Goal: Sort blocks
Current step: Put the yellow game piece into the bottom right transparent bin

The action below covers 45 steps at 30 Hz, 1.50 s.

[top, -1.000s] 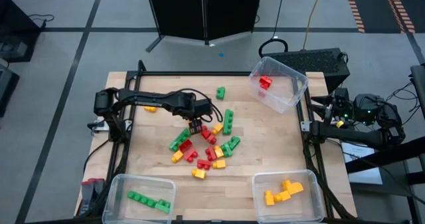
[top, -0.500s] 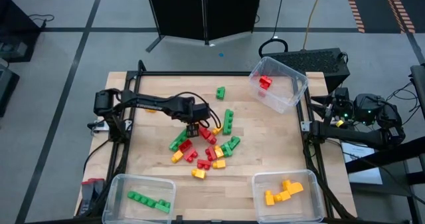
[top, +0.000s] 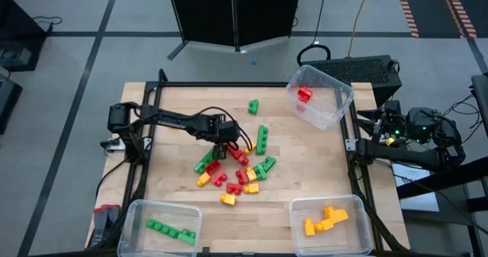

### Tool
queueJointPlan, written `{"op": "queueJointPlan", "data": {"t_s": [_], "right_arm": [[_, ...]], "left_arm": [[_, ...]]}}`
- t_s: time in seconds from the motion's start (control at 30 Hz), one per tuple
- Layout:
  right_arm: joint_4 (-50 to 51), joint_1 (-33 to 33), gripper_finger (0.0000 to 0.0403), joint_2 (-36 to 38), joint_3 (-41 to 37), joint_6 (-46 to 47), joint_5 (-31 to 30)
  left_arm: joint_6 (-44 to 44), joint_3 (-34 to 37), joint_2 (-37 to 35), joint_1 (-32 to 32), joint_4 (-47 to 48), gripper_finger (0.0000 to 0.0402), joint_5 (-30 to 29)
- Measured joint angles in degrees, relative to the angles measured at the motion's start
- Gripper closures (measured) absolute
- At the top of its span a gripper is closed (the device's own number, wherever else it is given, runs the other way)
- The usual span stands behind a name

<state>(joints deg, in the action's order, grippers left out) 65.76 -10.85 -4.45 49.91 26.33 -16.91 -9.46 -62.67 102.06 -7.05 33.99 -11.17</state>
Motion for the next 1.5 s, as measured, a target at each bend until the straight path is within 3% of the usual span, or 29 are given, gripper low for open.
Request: {"op": "queueJointPlan", "data": {"t_s": [0.47,0.73,0.87,1.03,1.5], "right_arm": [[0.0,0.0,0.0195,0.0,0.0,0.0,0.0],[0.0,0.0,0.0195,0.0,0.0,0.0,0.0],[0.0,0.0,0.0195,0.0,0.0,0.0,0.0],[0.0,0.0,0.0195,0.0,0.0,0.9,0.0],[0.0,0.0,0.0195,0.0,0.0,0.6,0.0]], "left_arm": [[-0.1,0.0,2.5,-0.5,-1.4,0.0164,-1.3],[0.4,0.1,3.0,-0.4,-1.2,0.0226,-2.1],[3.9,-0.2,3.1,-0.4,-0.5,0.0251,-5.4],[4.7,-2.5,3.3,0.1,0.7,0.0270,-8.5],[7.7,-11.1,3.5,0.8,7.9,0.0273,-8.6]]}}
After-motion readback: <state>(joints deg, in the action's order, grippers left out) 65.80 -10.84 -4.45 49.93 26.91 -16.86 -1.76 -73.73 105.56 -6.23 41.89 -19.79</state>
